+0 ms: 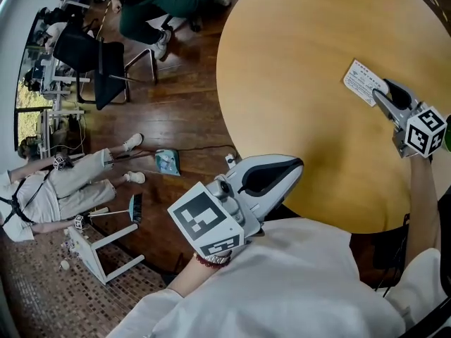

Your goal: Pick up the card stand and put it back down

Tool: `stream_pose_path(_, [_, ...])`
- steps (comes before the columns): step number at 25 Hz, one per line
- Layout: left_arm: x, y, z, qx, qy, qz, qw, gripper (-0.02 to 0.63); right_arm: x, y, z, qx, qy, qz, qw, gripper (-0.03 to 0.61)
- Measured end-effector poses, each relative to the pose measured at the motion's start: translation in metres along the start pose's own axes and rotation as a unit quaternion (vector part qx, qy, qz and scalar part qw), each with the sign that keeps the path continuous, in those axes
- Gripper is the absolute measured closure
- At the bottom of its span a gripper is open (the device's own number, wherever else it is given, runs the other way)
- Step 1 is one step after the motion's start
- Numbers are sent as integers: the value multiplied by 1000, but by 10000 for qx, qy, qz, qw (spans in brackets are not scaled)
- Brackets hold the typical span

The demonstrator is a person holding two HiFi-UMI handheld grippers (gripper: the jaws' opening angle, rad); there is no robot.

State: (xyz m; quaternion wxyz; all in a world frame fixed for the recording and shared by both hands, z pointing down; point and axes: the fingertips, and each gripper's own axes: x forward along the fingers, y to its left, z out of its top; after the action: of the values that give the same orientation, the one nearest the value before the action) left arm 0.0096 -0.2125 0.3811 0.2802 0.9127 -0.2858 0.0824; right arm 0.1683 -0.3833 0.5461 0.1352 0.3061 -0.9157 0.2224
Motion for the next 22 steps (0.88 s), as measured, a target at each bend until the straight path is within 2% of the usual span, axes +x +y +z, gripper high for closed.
stream_pose_path(1, [0,-3,1,12,5,-19,10000,632,-3,-2,0,36,-4,-111,9999,346])
stream_pose_path(2, [-1,-6,1,32,2,-44,10000,632,-8,-3,-2,72,-42,-262,9996,330])
stream_pose_path(7, [-10,-28,-10,197,-136,-234,9994,632,-56,0,-9,126,-343,-1168,9925,307])
stream_pose_path(10, [-20,-40,-6,358,-277,-392,9982,632,-92,27,18,26,-801,-1478,9858,305])
stream_pose_path(14, [-42,-70,2,629,-502,-700,9943,632,-140,107,64,-232,-1489,-1381,9789,313])
stream_pose_path(18, [-72,-100,-4,760,-599,-901,9912,632,-176,199,86,-472,-1965,-1183,9722,345])
stream_pose_path(20, [-86,-113,-7,780,-640,-966,9902,632,-195,238,94,-531,-2247,-1171,9659,374])
stream_pose_path(22, [-103,-127,-13,782,-700,-1077,9886,632,-211,275,96,-575,-2443,-1237,9601,373])
